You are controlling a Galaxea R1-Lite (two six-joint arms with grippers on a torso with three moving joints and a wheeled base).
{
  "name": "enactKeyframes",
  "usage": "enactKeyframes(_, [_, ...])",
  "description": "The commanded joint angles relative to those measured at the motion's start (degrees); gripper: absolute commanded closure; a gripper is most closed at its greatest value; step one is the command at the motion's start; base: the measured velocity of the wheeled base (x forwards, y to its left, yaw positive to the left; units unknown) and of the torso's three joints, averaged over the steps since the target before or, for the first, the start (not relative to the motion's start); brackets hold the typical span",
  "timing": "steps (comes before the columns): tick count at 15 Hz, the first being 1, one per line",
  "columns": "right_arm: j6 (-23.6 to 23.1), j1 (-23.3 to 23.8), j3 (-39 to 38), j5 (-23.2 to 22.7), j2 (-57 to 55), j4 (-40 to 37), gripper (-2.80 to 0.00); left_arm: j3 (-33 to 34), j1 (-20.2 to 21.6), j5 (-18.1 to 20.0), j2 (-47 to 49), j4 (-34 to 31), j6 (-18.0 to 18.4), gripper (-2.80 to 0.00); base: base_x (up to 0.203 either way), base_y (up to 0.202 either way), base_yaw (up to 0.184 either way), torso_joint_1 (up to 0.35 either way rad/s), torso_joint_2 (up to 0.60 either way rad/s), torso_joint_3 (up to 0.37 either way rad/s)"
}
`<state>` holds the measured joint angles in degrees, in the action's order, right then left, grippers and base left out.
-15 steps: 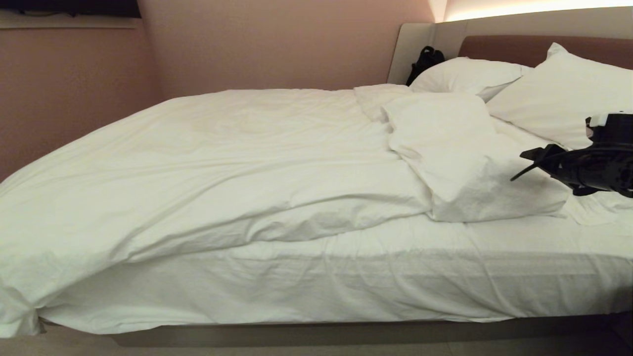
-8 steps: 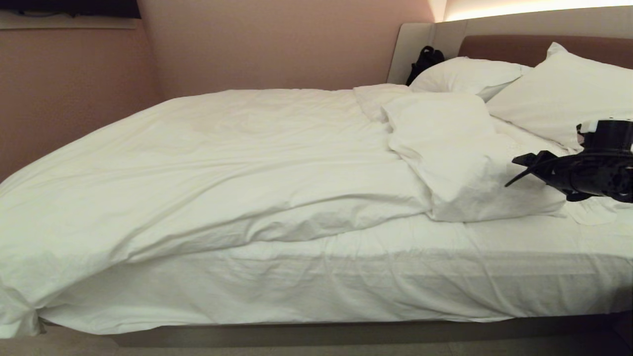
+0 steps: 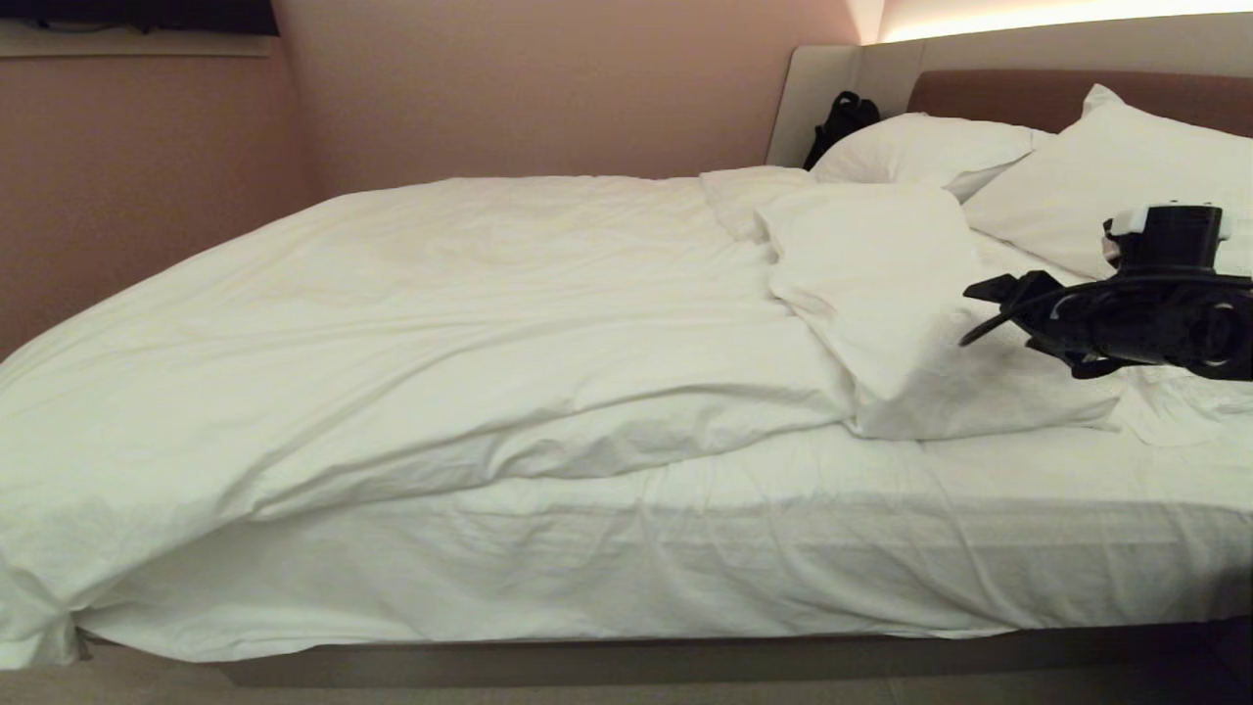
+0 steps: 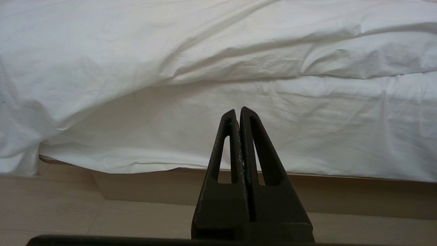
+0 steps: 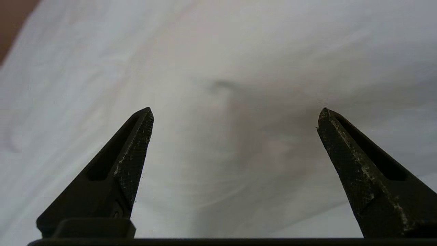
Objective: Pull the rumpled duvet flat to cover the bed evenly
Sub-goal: Hold the folded corner of the quilt
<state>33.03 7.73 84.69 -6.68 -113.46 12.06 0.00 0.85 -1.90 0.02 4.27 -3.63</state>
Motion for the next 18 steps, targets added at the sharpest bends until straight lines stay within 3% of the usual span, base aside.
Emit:
enactKeyframes(1, [8.4, -1.0, 1.9, -0.6, 1.3, -10.6, -2.80, 0.0, 0.0, 0.0, 0.0, 0.0, -0.1, 0.00, 0.000, 0.000, 0.000, 0.000, 0.00, 0.000])
enactKeyframes(5, [16.7, -2.9, 10.1, -0.8, 1.1, -27.1, -2.80, 0.0, 0.0, 0.0, 0.1, 0.0, -0.1, 0.00, 0.000, 0.000, 0.000, 0.000, 0.00, 0.000])
enactKeyframes(6, [17.9, -3.2, 10.3, -0.8, 0.8, -28.2, -2.80, 0.0, 0.0, 0.0, 0.0, 0.0, -0.1, 0.00, 0.000, 0.000, 0.000, 0.000, 0.00, 0.000])
enactKeyframes(11, [21.2, -3.1, 9.4, -1.3, -0.1, -29.6, -2.80, 0.0, 0.0, 0.0, 0.1, 0.0, -0.1, 0.00, 0.000, 0.000, 0.000, 0.000, 0.00, 0.000])
enactKeyframes(16, [25.1, -1.3, 9.9, -11.3, -3.6, -28.9, -2.80, 0.0, 0.0, 0.0, 0.0, 0.0, -0.1, 0.00, 0.000, 0.000, 0.000, 0.000, 0.00, 0.000])
enactKeyframes(18, [25.3, -0.2, 10.6, -13.3, -5.1, -27.3, -2.80, 0.0, 0.0, 0.0, 0.1, 0.0, -0.1, 0.00, 0.000, 0.000, 0.000, 0.000, 0.00, 0.000])
